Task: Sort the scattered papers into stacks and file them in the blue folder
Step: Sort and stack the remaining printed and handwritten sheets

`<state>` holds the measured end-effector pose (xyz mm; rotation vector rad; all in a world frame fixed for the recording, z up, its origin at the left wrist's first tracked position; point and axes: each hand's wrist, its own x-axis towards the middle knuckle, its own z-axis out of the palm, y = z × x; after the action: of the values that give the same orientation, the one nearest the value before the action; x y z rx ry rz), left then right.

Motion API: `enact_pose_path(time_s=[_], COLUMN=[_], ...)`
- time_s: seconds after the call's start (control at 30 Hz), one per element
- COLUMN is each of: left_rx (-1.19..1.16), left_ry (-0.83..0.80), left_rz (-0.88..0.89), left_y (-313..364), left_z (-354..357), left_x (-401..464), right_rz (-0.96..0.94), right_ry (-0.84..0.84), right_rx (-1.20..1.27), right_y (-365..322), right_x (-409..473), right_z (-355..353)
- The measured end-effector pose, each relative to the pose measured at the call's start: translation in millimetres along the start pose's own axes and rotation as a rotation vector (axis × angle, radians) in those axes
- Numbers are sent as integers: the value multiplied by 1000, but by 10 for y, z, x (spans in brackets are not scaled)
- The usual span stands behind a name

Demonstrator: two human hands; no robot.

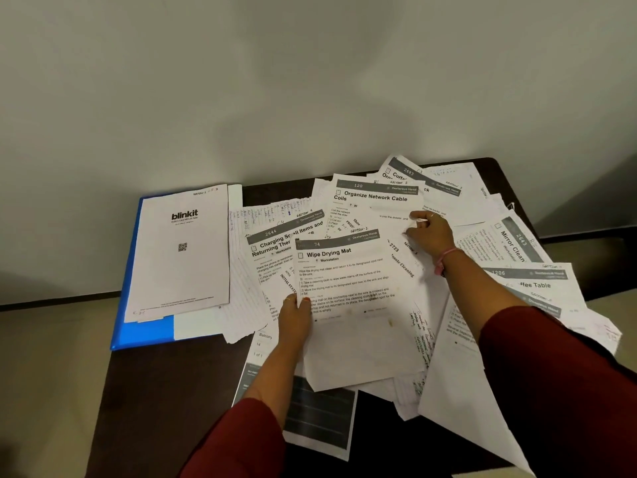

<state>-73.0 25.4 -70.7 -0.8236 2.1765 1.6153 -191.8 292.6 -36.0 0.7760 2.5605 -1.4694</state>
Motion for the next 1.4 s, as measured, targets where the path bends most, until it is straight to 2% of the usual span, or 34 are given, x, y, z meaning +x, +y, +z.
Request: enact_pose_path(time_s=[0.13,0.37,0.53,0.73,0.9,1.23,1.4], left_rx=[8,-11,3,-10,-44,-56,-139], left_ry=[-4,-4,1,7,-7,-43,-71], left_rz=[3,-1,5,-9,-16,37,45], left_y=[1,-16,-43,-36,-14,30,106], left_z=[-7,-6,-4,-1,-22,-96,-176], left_x=[0,27,39,31,-8,-91,-171], right_rz=[28,201,220,134,60,-303,-468], right_ry=[25,14,-4,-31,-34,213,363], right_rx=[26,283,225,163,222,151,65], right_y=[50,27,-8,66,-33,-681,-973], right_x=[-15,1,-47,-40,-76,-78,-232], right_z=[-8,14,114,136,14,-452,-711])
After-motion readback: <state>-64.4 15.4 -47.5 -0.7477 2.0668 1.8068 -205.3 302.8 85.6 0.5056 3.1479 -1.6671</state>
